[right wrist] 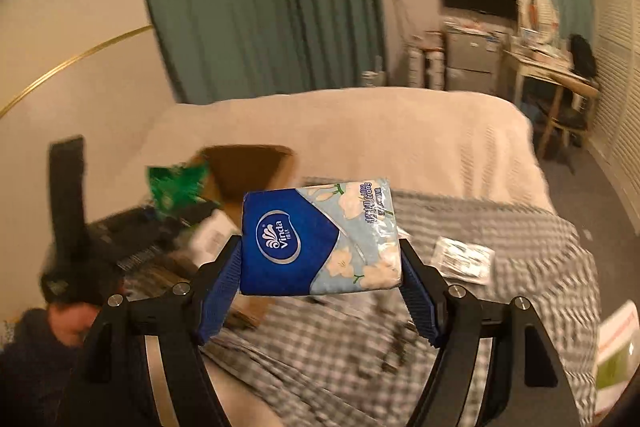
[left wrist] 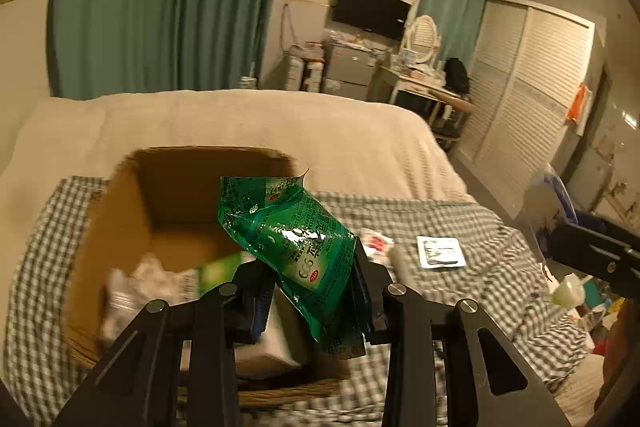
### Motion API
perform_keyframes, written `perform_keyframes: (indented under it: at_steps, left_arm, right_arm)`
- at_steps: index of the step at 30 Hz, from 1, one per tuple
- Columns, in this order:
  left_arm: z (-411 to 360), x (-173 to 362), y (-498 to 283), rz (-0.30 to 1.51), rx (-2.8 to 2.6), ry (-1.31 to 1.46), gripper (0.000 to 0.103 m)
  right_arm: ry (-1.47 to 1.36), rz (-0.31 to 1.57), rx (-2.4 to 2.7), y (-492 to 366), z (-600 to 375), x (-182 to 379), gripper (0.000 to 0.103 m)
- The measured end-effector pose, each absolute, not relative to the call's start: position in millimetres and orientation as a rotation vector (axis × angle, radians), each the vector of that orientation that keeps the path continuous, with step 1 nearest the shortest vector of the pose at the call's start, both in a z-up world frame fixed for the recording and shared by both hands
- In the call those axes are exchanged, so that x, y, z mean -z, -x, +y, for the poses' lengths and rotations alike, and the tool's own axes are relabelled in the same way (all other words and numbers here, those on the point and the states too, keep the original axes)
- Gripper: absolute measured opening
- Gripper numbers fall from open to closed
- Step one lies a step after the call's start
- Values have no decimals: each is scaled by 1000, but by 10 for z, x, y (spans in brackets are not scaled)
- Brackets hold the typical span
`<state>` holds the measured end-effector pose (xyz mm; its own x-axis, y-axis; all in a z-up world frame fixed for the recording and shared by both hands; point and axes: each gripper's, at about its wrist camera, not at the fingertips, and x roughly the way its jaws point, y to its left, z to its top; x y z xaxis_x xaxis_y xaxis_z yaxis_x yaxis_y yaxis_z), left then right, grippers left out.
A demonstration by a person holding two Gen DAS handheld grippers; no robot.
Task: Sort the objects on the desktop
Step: 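Carry the green bag and tissue pack over the box and release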
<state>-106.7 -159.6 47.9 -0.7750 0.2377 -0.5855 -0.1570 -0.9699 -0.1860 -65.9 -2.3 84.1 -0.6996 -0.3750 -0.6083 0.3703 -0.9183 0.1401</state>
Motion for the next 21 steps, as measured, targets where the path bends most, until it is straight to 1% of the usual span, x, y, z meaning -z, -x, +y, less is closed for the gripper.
perform_keyframes:
  at_steps: [4,7,13,15,16,17,18,19,20,21]
  left_arm:
    - [-1834,-434,1210,-136,-2831,960,35]
    - [-2014,-360,1313,-98,-2859,993,35]
    - [-2204,-47,1598,-61,-2875,1090,35]
    - [-2254,65,1695,-64,-2876,1128,37]
    - [-2259,111,1738,-60,-2879,1147,45]
    - [-2261,149,1789,-60,-2880,1164,58]
    - [-2278,181,1757,-58,-2884,1171,66]
    - [-2278,190,1778,-57,-2893,1178,80]
    - [-2289,185,1791,-58,-2900,1176,86]
    - [-2289,182,1785,-59,-2907,1169,86]
  right_arm:
    - [-905,46,2487,849,-604,-867,73]
    - [-918,74,2432,1024,-1012,-762,73]
    - [-1007,-4,2348,1480,-1444,-373,73]
    - [-1032,-48,2333,1661,-1492,-254,74]
    - [-1044,-59,2328,1734,-1512,-208,75]
    - [-1053,-59,2334,1816,-1526,-173,76]
    - [-1054,-58,2345,1855,-1526,-162,81]
    - [-1052,-54,2358,1895,-1523,-154,85]
    - [-1041,-52,2375,1916,-1486,-163,86]
    - [-1032,-52,2385,1917,-1444,-163,89]
